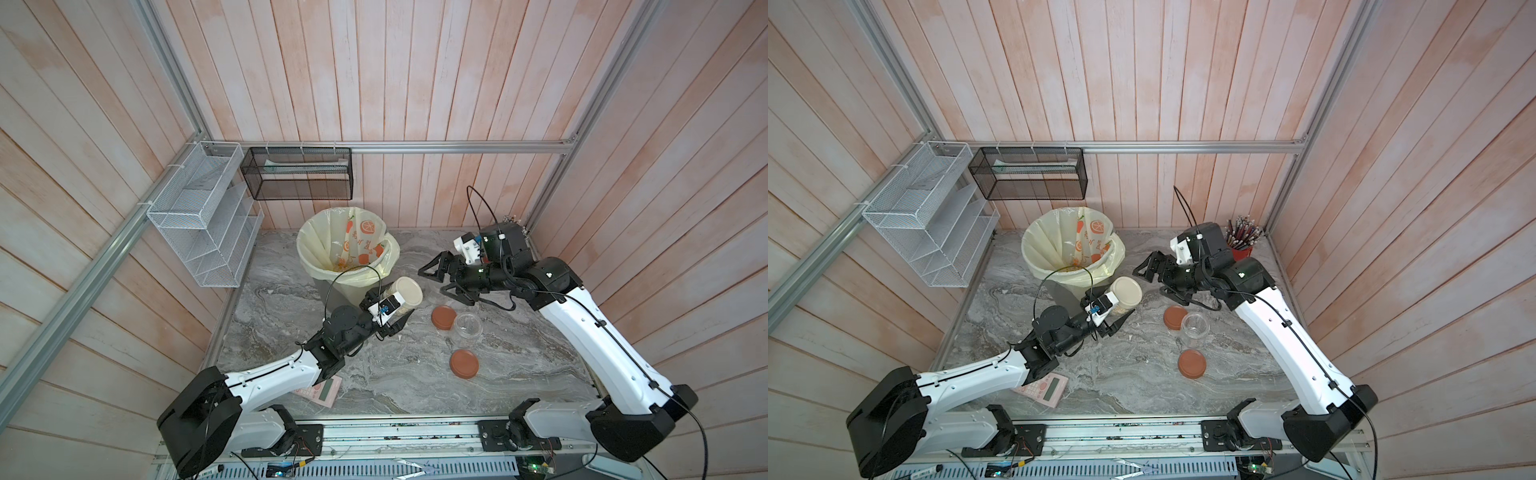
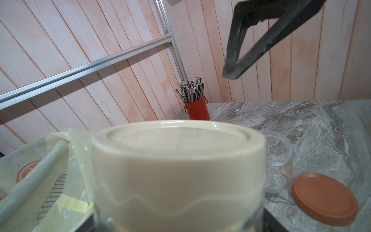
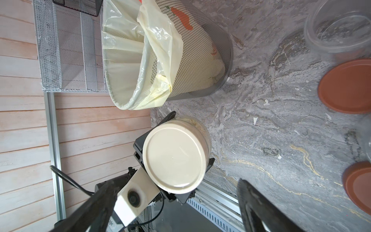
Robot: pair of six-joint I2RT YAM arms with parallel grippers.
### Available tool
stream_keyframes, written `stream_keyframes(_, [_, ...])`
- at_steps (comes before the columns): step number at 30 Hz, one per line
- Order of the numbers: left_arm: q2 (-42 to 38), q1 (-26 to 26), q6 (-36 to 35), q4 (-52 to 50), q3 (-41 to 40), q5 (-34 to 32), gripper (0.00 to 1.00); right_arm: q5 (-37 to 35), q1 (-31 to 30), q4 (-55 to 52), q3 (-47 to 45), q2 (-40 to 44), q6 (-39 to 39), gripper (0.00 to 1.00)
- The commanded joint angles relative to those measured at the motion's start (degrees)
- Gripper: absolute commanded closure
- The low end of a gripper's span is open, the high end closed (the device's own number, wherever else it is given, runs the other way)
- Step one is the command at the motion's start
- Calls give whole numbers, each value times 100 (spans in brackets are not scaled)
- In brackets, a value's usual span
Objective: Empty expired oatmeal from jars
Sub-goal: Unscrew the lid from the jar.
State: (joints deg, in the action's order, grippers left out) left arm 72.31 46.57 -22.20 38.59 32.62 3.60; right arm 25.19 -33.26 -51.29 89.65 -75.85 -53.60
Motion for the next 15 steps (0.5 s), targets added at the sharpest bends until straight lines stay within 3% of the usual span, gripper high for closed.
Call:
stream_keyframes(1, [13,19,-118,491,-64,-127,80,-23,-130,-276,294,-203,110,4])
stream_keyframes(15, [0,19,-136,514,-114,-86,80,-149,-503,-579,899,-1055,537,2])
